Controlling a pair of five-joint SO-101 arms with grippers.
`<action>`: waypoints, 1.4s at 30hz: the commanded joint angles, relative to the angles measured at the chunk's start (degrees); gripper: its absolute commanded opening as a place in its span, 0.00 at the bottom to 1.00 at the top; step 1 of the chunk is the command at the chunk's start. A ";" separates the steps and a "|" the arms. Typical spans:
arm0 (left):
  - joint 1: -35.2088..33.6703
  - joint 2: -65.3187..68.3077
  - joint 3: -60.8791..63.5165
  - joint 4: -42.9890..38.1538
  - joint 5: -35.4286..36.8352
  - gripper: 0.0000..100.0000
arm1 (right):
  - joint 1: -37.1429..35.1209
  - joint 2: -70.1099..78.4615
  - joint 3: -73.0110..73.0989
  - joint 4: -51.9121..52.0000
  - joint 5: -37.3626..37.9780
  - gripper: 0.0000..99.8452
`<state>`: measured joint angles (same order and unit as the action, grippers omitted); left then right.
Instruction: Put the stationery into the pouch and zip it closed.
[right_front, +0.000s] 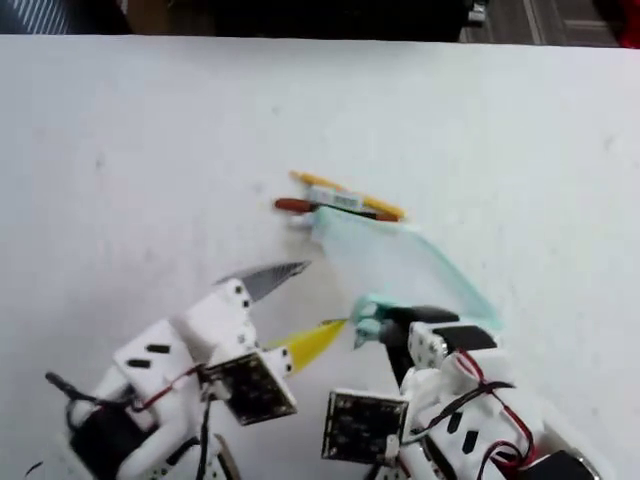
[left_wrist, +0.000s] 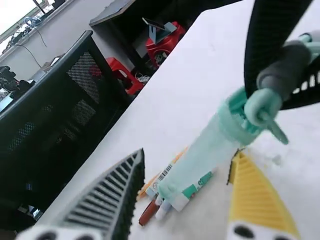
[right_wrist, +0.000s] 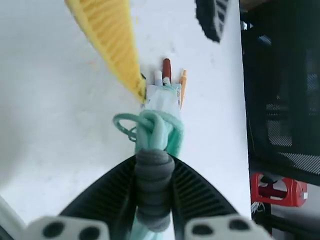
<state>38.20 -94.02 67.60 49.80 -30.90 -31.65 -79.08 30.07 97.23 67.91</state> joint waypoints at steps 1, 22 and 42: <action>0.22 0.75 8.62 -13.71 0.97 0.28 | -2.07 -0.31 -2.29 1.10 0.88 0.02; 4.79 -9.80 5.01 4.04 10.90 0.28 | 5.49 -0.31 -9.67 -2.33 -2.81 0.02; 8.40 -10.42 -5.36 12.40 10.73 0.26 | 3.56 -0.31 -14.15 1.27 -23.91 0.02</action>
<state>46.81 -104.84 67.34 60.09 -20.44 -26.64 -79.16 14.51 97.32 44.62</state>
